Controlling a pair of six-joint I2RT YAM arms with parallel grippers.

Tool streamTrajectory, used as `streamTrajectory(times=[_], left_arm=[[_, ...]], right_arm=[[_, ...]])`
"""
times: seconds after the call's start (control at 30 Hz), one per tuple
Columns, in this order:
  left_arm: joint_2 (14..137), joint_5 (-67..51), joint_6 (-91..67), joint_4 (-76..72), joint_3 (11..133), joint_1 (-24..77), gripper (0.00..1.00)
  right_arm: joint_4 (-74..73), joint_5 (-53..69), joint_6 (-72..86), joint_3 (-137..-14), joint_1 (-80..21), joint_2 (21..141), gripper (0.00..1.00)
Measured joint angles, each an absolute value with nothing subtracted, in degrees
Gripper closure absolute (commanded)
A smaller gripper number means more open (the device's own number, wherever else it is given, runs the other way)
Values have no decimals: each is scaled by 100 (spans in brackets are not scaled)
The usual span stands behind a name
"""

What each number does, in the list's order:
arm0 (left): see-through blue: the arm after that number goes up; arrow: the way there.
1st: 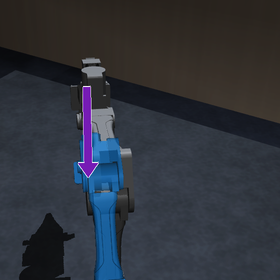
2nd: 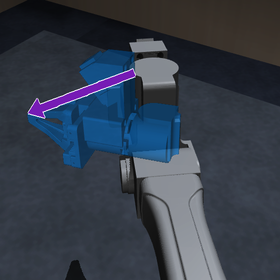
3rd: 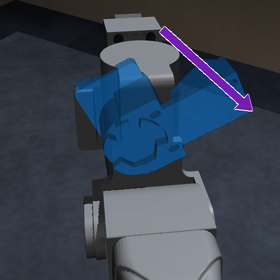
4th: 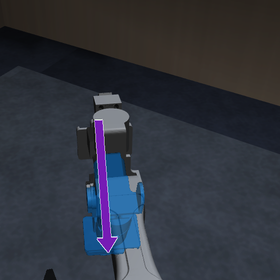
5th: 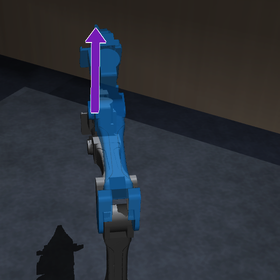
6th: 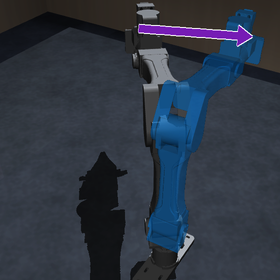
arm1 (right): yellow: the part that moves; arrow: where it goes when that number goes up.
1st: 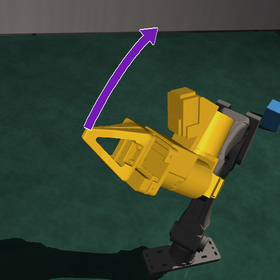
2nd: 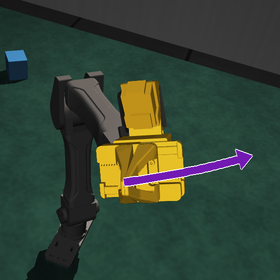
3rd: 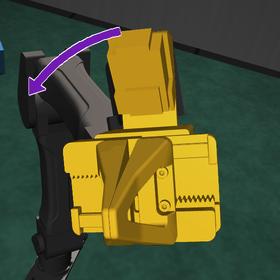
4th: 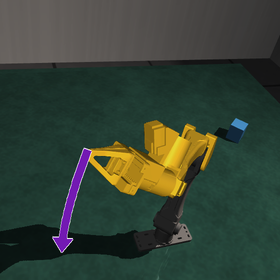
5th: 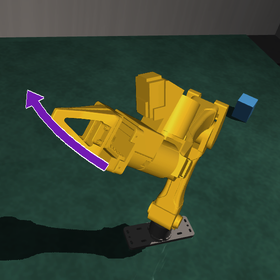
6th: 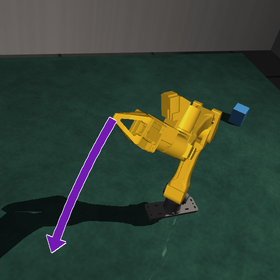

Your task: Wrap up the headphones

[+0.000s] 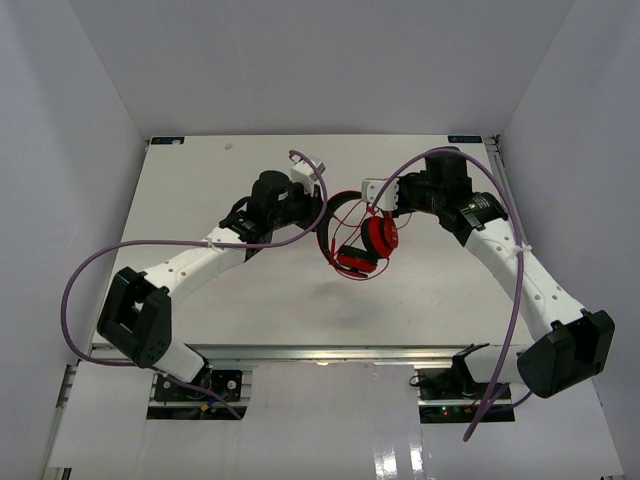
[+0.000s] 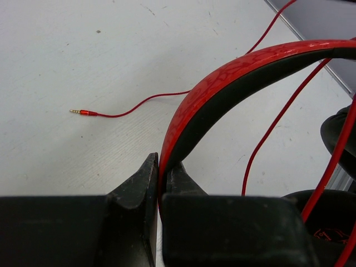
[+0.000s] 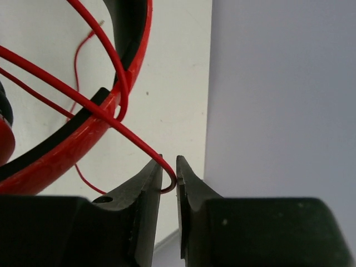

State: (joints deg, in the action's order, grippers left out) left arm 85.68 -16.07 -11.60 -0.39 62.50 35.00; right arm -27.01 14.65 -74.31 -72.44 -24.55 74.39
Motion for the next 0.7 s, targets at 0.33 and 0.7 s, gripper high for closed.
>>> streamTrajectory(times=[0.33,0.7], left_arm=[[8328,-1621,-1401,376,6440,3500,100],[7955,-1555,-1913,792,7001,3498,100]], right_arm=[[-2815,3170,-6391,-7242,-2052,7636,46],[-2254,5284,-4669,-7009,-1578,7698,34]])
